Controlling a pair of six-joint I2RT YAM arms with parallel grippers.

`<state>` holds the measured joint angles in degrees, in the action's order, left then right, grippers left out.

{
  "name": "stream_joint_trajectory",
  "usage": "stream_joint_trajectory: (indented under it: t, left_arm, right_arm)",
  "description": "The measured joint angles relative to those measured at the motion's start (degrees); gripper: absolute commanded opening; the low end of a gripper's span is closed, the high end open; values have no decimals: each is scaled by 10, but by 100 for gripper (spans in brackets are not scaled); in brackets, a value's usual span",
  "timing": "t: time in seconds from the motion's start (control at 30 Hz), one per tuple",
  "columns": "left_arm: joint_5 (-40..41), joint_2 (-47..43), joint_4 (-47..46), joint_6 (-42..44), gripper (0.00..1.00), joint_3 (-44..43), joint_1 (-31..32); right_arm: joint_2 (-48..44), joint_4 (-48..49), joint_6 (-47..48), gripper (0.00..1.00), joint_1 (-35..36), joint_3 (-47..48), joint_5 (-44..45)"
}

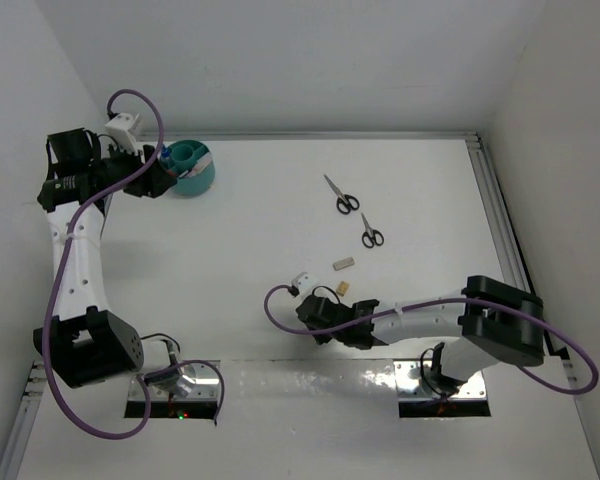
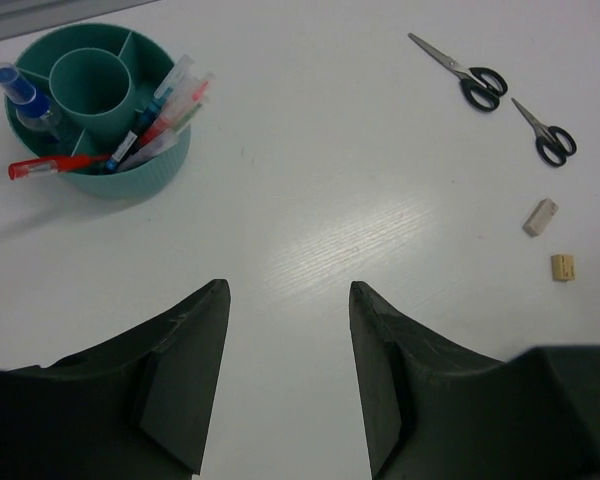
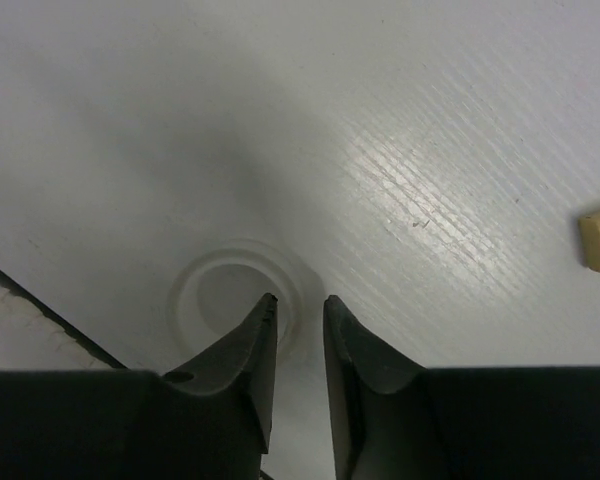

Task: Sort the stationery into containers
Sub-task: Pick up the stationery from the center of the board.

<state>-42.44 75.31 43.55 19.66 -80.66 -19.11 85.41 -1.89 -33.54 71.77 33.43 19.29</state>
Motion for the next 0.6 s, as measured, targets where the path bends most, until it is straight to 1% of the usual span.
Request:
stream_joint_trajectory:
  t: [0.03, 0.07, 0.17, 0.23, 0.4, 0.5, 0.6]
  left_arm:
    - [-3, 0, 0, 0, 49, 0, 0]
    - [-5, 0, 0, -1, 49, 0, 0]
    - [-13, 0, 2, -2, 49, 0, 3]
    - [-18, 0, 7, -2, 49, 0, 4]
    - [-31, 0, 24, -3, 49, 0, 21]
    - [-43, 0, 34, -2, 48, 0, 35]
    - [-61, 0, 45, -2, 48, 0, 53]
  right_arm:
    - [2, 1, 0, 21, 0, 0, 2]
    - [7, 2, 1, 15, 0, 0, 2]
    - [18, 9, 6, 5, 0, 1, 2]
    - [18, 14, 12, 0, 0, 2, 2]
    - [10, 18, 32, 0, -5, 2, 21]
    - [-16, 18, 50, 0, -15, 11, 42]
    - [-44, 26, 80, 0, -37, 39, 65]
